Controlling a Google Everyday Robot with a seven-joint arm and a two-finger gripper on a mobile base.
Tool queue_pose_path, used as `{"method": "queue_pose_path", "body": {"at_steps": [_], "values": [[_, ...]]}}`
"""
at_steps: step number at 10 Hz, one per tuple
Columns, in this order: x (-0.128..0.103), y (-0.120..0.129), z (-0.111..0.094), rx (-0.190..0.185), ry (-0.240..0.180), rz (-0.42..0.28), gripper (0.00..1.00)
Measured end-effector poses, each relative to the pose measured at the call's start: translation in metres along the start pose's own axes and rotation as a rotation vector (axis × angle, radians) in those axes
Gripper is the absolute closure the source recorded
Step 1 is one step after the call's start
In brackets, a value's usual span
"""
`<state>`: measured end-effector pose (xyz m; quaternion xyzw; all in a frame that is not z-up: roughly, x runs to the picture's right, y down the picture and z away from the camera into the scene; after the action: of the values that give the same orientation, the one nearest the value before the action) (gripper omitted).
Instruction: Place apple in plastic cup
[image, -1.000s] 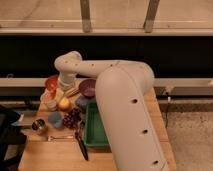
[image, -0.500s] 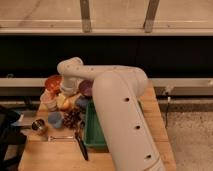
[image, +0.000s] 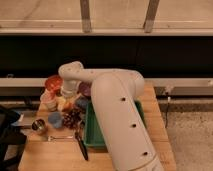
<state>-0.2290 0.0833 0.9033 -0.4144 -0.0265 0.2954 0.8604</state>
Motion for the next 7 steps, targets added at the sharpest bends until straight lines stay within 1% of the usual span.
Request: {"method": "queue_pose_path", "body": {"at_steps": [2, 4, 5, 7], "values": [[-0.006, 0.003, 0.002, -0.012, -0.023, -0.003, 0.2], [-0.01, 0.001, 0.001, -0.014, -0.04, -0.004, 0.2], [-0.013, 0.002, 0.002, -0.016, -0.043, -0.007, 0.22], [-0.014, 0.004, 0.006, -0.021, -0.038, -0.011, 0.4]]}}
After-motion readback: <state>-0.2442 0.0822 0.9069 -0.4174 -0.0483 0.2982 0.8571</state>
